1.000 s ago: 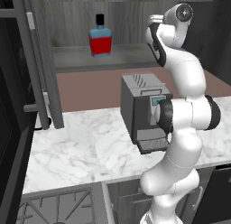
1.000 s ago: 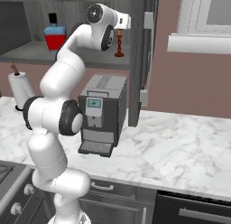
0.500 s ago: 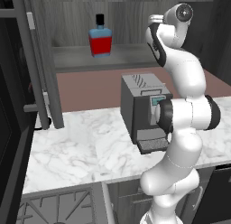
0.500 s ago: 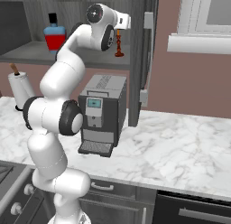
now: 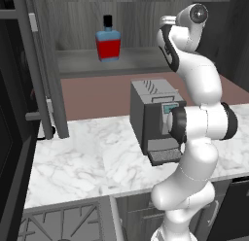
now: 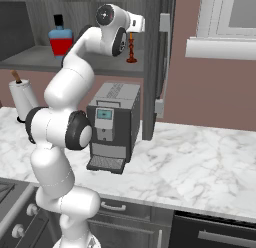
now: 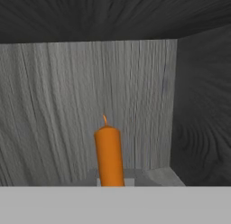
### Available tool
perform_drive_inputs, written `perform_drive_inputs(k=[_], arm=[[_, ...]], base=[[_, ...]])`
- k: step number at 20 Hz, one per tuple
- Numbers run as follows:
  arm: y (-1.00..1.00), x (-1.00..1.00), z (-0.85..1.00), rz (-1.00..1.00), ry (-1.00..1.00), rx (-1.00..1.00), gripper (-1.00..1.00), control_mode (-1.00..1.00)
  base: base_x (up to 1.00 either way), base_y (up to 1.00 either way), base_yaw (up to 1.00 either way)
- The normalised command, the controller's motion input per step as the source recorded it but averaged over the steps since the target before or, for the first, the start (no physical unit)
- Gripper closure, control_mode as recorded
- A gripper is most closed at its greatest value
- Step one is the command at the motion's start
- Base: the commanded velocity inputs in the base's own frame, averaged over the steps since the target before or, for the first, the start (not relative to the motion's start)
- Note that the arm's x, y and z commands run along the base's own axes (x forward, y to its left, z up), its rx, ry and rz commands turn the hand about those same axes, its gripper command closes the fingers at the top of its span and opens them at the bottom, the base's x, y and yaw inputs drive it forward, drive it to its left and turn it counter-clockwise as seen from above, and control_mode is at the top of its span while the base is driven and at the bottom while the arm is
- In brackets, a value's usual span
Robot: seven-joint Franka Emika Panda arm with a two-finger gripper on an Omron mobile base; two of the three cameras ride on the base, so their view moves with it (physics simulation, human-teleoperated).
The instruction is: Get the candle and the liquor from the cabinet and move them to the dining counter.
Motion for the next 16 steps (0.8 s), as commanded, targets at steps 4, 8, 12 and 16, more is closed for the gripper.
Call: perform_drive_inputs(k=[4,8,12,16], arm=[[0.00,-0.35,0.00,0.00,0.00,0.00,1.00,-1.00],[0.00,-0.68,0.00,0.00,0.00,0.00,1.00,-1.00],[0.00,-0.70,0.00,0.00,0.00,0.00,1.00,-1.00],[0.00,-0.66,0.00,0.00,0.00,0.00,1.00,-1.00]], base=[[0.00,0.00,0.00],[0.00,0.00,0.00],[0.00,0.00,0.00],[0.00,0.00,0.00]])
